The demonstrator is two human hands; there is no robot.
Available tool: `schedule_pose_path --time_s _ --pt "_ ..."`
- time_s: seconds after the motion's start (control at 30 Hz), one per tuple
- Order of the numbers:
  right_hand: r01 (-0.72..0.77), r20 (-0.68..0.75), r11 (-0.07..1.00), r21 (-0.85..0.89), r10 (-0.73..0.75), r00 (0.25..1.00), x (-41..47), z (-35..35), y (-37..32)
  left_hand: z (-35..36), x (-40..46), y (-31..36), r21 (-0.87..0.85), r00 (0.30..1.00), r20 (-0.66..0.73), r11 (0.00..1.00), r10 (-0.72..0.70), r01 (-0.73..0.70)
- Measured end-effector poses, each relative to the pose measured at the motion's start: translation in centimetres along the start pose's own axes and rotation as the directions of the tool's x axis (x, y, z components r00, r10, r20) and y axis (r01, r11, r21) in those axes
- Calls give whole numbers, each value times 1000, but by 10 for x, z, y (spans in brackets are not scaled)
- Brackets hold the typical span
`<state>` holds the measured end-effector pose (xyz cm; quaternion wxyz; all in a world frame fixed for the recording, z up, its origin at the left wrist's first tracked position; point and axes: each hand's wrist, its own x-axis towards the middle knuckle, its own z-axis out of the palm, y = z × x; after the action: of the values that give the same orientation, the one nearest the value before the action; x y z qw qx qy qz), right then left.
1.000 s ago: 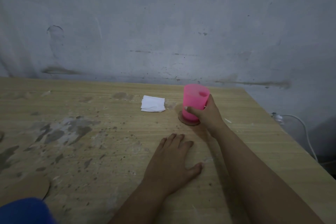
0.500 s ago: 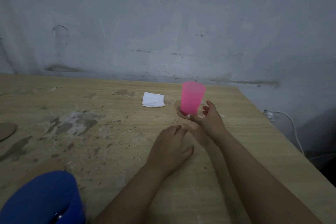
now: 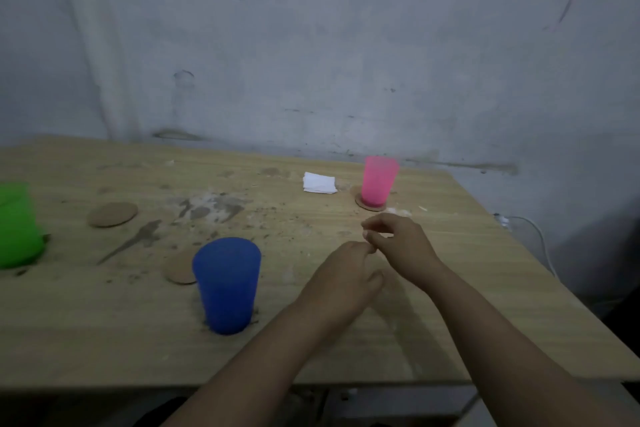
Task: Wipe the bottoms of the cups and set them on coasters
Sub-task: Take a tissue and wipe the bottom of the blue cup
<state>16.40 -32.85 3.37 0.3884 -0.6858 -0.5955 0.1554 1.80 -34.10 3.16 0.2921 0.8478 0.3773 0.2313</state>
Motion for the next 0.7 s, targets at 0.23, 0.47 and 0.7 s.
schedule_pose_path --time_s 0.23,0.47,0.7 --pt "120 6 992 -33 -120 993 20 8 -61 -111 -3 28 132 993 -100 990 59 -45" --pt "97 5 995 -10 -97 995 74 38 -80 -189 53 -44 346 998 30 936 54 -61" --pt "11 29 995 -104 -8 1000 147 70 -50 -185 132 -119 298 990 136 953 23 -63"
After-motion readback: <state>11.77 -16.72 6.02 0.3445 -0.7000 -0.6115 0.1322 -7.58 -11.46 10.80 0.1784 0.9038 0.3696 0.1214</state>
